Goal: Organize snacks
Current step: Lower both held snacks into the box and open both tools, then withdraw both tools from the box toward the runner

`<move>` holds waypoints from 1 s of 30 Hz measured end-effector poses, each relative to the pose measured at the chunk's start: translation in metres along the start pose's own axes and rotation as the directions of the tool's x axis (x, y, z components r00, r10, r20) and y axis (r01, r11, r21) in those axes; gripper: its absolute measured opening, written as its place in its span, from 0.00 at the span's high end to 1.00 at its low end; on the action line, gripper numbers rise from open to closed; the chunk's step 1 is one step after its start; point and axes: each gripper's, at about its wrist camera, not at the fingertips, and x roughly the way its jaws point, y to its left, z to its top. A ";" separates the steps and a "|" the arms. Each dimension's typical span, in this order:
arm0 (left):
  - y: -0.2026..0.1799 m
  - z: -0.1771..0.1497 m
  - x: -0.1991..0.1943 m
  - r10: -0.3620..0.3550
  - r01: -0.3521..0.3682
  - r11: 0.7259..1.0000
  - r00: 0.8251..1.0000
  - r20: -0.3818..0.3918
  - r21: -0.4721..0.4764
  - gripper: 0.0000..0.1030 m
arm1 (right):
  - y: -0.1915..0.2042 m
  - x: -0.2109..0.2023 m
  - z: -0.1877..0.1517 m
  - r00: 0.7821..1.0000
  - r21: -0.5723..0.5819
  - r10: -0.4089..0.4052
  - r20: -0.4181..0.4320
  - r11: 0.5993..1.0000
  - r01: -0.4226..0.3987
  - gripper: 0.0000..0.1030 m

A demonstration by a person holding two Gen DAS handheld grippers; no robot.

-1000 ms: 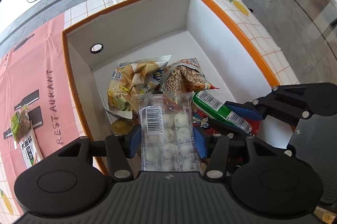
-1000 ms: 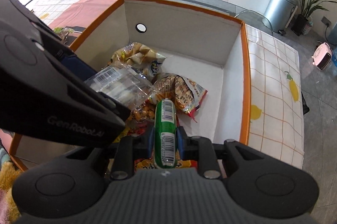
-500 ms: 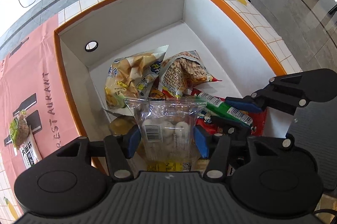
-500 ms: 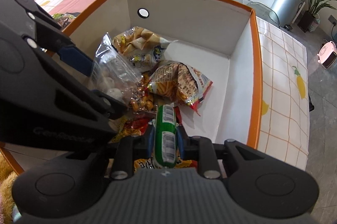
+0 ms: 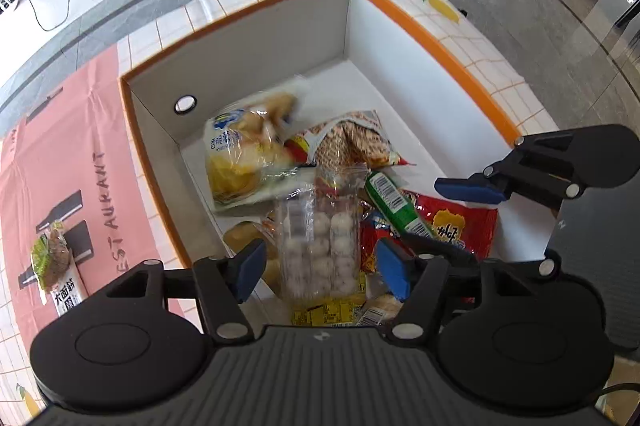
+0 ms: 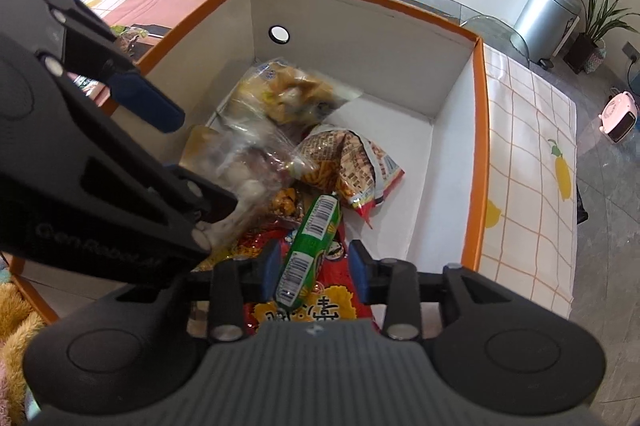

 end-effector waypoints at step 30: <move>0.086 -0.111 -0.139 0.113 -0.005 0.967 0.906 0.409 -0.256 0.28 | 0.101 -0.110 0.004 0.934 0.246 -0.167 0.317 0.965 0.089 0.50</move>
